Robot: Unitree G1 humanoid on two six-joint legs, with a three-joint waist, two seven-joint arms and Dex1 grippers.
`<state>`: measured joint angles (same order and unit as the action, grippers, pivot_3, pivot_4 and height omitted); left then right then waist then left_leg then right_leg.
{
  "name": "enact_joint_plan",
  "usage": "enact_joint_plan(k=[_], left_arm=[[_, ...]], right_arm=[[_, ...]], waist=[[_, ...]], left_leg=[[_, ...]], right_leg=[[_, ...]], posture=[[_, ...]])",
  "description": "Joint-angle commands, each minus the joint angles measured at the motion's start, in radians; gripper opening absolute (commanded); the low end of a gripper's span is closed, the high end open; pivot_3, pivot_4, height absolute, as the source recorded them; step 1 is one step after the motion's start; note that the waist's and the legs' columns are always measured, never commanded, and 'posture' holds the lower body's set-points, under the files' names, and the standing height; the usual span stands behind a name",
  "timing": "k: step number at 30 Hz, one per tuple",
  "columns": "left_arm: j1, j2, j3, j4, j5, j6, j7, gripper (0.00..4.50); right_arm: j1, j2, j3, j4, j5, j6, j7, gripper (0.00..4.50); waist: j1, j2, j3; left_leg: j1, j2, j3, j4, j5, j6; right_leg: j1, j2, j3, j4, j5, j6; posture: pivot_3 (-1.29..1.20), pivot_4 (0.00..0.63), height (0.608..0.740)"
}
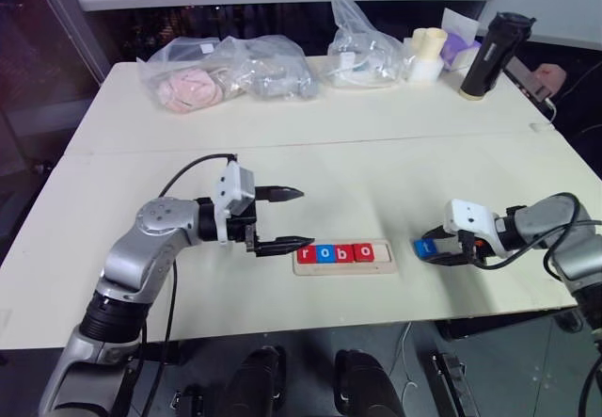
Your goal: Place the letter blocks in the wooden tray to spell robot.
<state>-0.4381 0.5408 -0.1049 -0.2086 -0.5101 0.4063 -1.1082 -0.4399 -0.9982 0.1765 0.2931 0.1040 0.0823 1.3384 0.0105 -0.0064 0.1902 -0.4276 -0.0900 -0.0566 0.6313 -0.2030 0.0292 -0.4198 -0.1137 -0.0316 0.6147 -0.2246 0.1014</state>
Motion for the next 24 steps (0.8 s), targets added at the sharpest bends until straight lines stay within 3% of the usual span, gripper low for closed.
enact_joint_plan(k=[1, 14, 24], left_arm=[[-0.002, 0.004, 0.011, -0.034, -0.013, -0.001, 0.003, 4.50], [0.009, 0.002, 0.009, -0.046, -0.016, 0.005, 0.007, 4.50], [0.009, 0.002, 0.009, -0.052, -0.018, 0.008, 0.012, 4.50]], right_arm=[[0.009, 0.002, -0.038, -0.061, 0.014, 0.019, -0.015, 1.13], [0.027, 0.024, -0.023, -0.355, 0.063, 0.196, -0.032, 1.13], [0.027, 0.055, 0.022, -0.386, 0.024, 0.210, -0.046, 1.13]], waist=[[0.002, 0.000, 0.000], [0.003, 0.000, 0.000], [0.003, 0.000, 0.000]], left_leg=[[0.000, 0.000, 0.000, 0.000, 0.000, 0.000], [0.000, 0.000, 0.000, 0.000, 0.000, -0.001], [0.000, 0.000, 0.000, 0.000, 0.000, 0.000]], right_leg=[[0.000, 0.000, 0.000, 0.000, 0.000, 0.000], [-0.001, 0.000, 0.000, 0.001, 0.000, 0.000], [-0.001, 0.000, 0.000, 0.001, 0.000, 0.000]], posture=[[0.00, 0.150, 0.738], [0.00, 0.150, 0.738], [0.00, 0.150, 0.738]])
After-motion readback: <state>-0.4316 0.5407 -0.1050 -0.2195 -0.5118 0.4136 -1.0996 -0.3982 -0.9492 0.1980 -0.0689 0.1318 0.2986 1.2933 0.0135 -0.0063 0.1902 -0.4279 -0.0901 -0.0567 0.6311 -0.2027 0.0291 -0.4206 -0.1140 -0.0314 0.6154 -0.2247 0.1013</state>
